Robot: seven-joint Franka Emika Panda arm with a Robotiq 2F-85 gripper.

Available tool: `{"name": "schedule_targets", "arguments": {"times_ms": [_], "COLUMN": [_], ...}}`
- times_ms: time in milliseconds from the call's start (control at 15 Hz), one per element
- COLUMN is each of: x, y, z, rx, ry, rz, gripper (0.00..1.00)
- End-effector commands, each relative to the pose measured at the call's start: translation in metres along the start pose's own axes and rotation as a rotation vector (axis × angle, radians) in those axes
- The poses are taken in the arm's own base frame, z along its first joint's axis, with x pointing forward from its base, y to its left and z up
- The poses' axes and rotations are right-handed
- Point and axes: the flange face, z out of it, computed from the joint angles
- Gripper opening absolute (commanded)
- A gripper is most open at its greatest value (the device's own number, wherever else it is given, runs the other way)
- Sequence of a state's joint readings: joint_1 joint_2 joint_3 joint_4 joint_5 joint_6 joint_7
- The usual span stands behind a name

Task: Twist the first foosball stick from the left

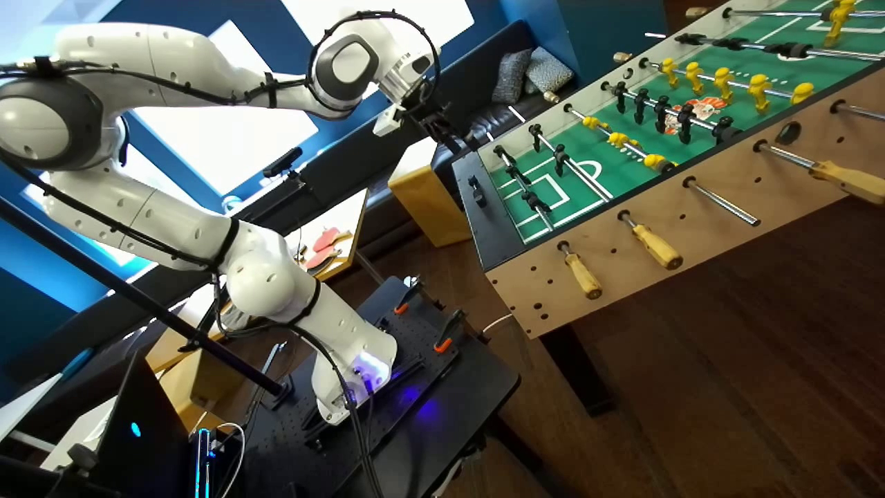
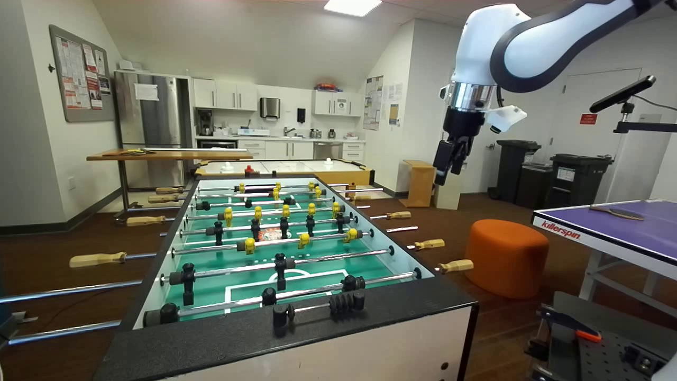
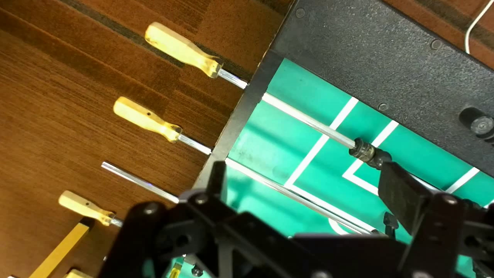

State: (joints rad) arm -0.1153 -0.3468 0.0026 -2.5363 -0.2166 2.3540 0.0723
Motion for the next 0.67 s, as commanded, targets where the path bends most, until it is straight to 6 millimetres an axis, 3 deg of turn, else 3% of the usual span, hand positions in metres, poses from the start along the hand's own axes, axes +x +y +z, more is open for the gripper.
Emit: {"name": "schedule_targets", "arguments": {"times_ms": [0,267,600], "x": [0.000,-0.013,-0.034], "y": [0.046,0.106,0.169], "z": [0.007,0.030,0.076], "rx": [0.086,0.148,0.152], "ry": [-0.012,-0.072,-0.168], "rz": [0.022,0.247,0.509], "gripper": [1.00,1.00,1.00]}}
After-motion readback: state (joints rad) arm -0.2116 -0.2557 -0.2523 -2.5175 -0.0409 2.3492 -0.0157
